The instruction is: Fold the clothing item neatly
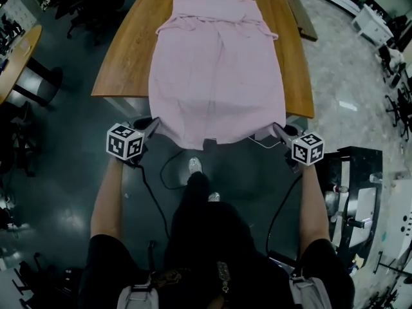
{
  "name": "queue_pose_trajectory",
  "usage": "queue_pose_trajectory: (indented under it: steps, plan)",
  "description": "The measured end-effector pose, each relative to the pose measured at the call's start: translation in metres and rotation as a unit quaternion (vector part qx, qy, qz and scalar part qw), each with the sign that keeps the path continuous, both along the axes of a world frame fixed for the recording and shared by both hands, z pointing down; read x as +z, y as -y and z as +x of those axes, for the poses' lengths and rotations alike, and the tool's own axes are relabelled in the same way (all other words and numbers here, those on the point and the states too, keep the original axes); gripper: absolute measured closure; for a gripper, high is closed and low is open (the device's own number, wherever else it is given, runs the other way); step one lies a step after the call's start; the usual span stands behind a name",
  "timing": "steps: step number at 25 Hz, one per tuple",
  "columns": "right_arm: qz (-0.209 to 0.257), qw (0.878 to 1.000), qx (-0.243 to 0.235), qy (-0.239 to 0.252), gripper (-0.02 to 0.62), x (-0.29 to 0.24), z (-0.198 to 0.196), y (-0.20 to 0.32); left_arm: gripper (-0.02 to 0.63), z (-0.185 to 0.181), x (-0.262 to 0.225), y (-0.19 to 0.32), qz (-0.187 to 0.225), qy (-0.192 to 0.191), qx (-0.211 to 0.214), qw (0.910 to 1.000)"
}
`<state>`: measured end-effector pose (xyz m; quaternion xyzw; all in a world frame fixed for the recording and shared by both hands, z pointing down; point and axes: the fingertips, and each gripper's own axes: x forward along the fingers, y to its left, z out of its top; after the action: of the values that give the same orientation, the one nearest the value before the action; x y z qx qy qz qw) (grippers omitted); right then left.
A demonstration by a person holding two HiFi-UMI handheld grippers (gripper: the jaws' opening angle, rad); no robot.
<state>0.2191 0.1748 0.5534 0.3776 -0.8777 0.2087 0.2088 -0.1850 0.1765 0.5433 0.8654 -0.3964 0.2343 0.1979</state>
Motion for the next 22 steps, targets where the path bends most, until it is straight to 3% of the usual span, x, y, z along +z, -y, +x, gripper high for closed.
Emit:
queue_pose_trajectory:
  steps: [11,22]
  plan:
    - [0.074,0.997,0.028,0.011,0.586,-0.089,0.01,0.056,0.592,-0.008,-0.102,0.059,0.085,-0.014,-0.026,0.996]
    - [0.088,0.993,0.075,-0.006,0.586,-0.118,0.014,0.159,0.592,-0.031,-0.132,0.19,0.106,-0.01,-0.045,0.9933]
